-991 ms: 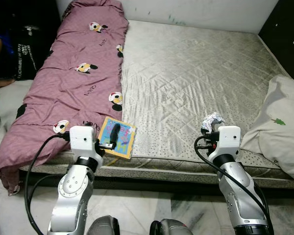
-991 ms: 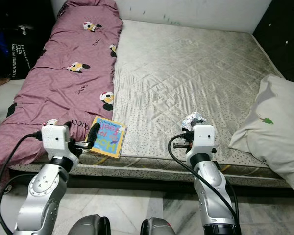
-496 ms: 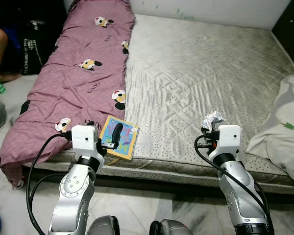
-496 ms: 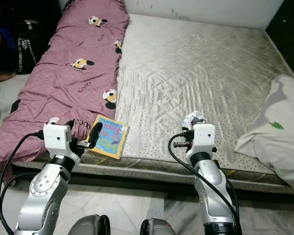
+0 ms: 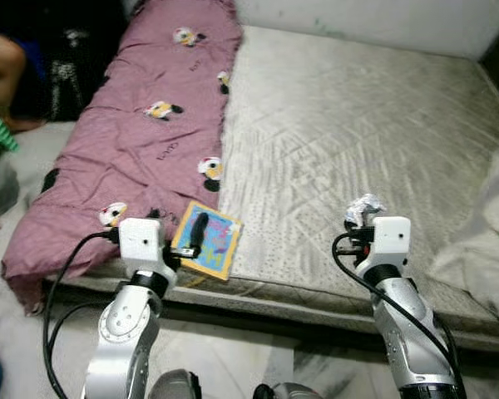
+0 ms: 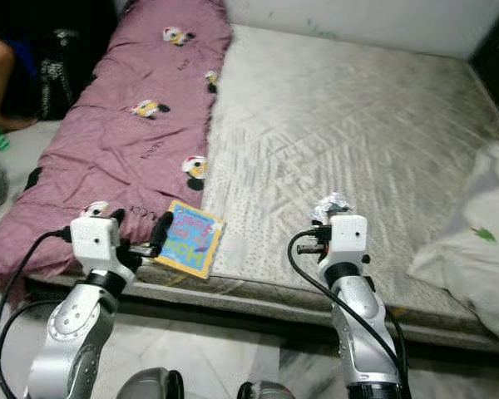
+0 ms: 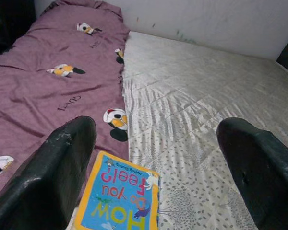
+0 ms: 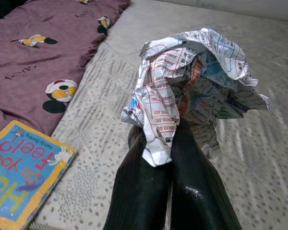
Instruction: Clean up the room
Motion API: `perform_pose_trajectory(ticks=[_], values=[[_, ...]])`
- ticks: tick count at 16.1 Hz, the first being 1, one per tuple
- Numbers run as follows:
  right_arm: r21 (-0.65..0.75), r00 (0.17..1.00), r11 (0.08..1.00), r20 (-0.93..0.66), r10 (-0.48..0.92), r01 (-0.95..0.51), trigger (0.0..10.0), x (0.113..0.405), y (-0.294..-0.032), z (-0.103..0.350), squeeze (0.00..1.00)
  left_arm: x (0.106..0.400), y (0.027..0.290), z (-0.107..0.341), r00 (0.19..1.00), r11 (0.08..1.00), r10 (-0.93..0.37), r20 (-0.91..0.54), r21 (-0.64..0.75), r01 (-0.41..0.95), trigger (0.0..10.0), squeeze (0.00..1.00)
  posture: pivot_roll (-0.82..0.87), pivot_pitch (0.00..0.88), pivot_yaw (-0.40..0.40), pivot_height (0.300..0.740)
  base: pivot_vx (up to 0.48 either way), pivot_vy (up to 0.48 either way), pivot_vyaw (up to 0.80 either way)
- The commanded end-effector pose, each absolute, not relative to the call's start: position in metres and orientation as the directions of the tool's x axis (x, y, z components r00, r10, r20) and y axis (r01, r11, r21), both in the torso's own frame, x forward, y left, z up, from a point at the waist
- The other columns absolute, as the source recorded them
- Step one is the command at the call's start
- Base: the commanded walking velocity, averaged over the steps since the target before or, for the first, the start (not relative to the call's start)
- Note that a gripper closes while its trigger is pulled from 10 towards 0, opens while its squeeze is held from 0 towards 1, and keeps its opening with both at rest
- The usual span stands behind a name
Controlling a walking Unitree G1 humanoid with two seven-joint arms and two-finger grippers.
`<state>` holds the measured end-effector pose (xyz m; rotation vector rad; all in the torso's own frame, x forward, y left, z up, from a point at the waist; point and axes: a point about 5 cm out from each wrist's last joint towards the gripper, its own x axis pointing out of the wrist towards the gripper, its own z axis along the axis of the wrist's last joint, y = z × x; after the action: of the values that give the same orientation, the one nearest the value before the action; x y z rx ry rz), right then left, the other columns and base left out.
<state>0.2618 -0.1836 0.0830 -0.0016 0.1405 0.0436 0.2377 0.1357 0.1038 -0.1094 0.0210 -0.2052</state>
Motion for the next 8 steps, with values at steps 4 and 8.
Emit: perform_pose_trajectory(ticks=[4,8], values=[[0.005,0.99,1.0,-0.142,0.016,-0.015,10.0,0.2564,-0.1842,0.0823,0.0,0.236,0.1385,0.1086,0.976,0.972,-0.218,-0.017,-0.095,0.216,10.0,0.0,0.01,0.141,-0.048,0.74,0.358,0.0,0.0],[0.001,0.989,1.0,-0.146,0.002,-0.002,10.0,0.2561,-0.1865,0.081,0.0,0.2398,0.1398,0.1069,0.983,0.98,-0.177,-0.041,-0.097,0.172,10.0,0.0,0.0,0.128,-0.041,0.74,0.069,0.0,0.0]])
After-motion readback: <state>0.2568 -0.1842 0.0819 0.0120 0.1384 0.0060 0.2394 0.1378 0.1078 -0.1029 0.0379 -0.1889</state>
